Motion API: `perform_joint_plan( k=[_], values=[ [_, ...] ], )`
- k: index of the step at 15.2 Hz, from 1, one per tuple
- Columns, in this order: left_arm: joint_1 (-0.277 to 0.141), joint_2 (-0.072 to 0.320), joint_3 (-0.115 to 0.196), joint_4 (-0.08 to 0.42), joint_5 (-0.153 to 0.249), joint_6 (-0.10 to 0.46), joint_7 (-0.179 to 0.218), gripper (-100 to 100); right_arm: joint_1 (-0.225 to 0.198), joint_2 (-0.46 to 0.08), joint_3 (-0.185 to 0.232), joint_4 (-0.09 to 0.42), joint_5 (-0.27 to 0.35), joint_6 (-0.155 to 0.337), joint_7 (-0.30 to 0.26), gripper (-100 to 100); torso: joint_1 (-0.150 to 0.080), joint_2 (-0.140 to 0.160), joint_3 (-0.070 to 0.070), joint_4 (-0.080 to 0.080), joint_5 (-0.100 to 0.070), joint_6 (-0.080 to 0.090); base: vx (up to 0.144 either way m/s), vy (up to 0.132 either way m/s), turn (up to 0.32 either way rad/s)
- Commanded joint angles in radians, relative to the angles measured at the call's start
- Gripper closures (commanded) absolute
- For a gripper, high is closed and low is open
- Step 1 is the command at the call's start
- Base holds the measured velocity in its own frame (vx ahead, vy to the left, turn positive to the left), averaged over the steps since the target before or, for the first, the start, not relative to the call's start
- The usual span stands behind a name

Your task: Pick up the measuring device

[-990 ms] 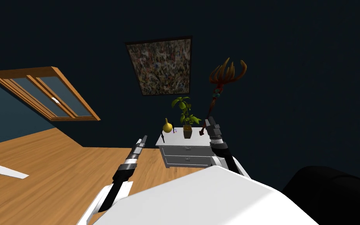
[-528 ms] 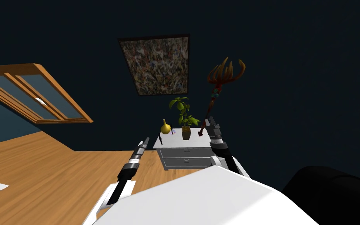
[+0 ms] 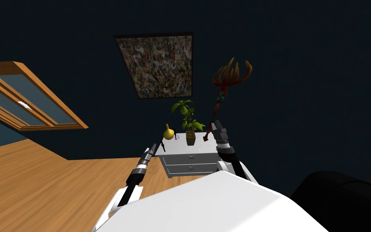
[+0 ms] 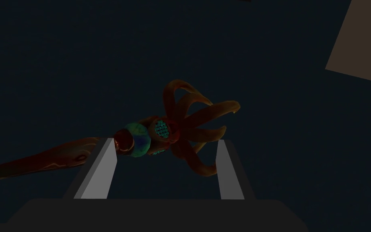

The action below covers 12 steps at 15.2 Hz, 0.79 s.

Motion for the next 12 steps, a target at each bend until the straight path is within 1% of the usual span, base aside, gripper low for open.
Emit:
perform_joint_plan(
  k=[1, 2, 5, 6, 8, 9, 11, 12],
  values=[
    [-0.017, -0.011, 0.002, 0.047, -0.011, -0.002, -0.018, -100, 0.0, 0.0, 0.0, 0.0, 0.0, 0.0, 0.0, 0, 0.0, 0.0, 0.0, 0.0, 0.0, 0.0, 0.04, -0.017, -0.045],
    [-0.017, -0.011, 0.002, 0.047, -0.011, -0.002, -0.018, -100, 0.0, 0.0, 0.0, 0.0, 0.0, 0.0, 0.0, 0, 0.0, 0.0, 0.0, 0.0, 0.0, 0.0, 0.038, -0.015, -0.043],
    [-0.044, -0.036, 0.003, 0.125, -0.034, 0.001, -0.052, -100, 0.0, 0.0, 0.0, 0.0, 0.0, 0.0, 0.0, 0, 0.0, 0.0, 0.0, 0.0, 0.0, 0.0, 0.045, -0.017, -0.067],
    [-0.044, -0.036, 0.003, 0.125, -0.034, 0.001, -0.052, -100, 0.0, 0.0, 0.0, 0.0, 0.0, 0.0, 0.0, 0, 0.0, -0.001, 0.0, 0.0, 0.0, 0.0, 0.049, -0.019, -0.052],
    [-0.06, -0.052, 0.004, 0.17, -0.047, 0.003, -0.071, -100, 0.0, 0.0, 0.0, 0.0, 0.0, 0.0, 0.0, 0, 0.0, -0.001, 0.0, 0.0, 0.0, 0.0, 0.046, -0.024, -0.046],
    [-0.06, -0.052, 0.004, 0.17, -0.047, 0.003, -0.071, -100, 0.0, 0.0, 0.0, 0.0, 0.0, 0.0, 0.0, 0, 0.0, -0.001, 0.0, 0.0, 0.0, 0.0, 0.043, -0.021, -0.037],
    [-0.073, -0.066, 0.004, 0.206, -0.058, 0.005, -0.087, -100, 0.0, 0.0, 0.0, 0.0, 0.0, 0.0, 0.0, 0, 0.0, 0.0, 0.0, 0.0, 0.0, 0.0, 0.034, -0.014, -0.038],
    [-0.073, -0.066, 0.004, 0.206, -0.058, 0.005, -0.087, -100, 0.0, 0.0, 0.0, 0.0, 0.0, 0.0, 0.0, 0, 0.0, 0.0, 0.0, 0.0, 0.0, 0.0, 0.027, -0.014, -0.032]
  ],
)
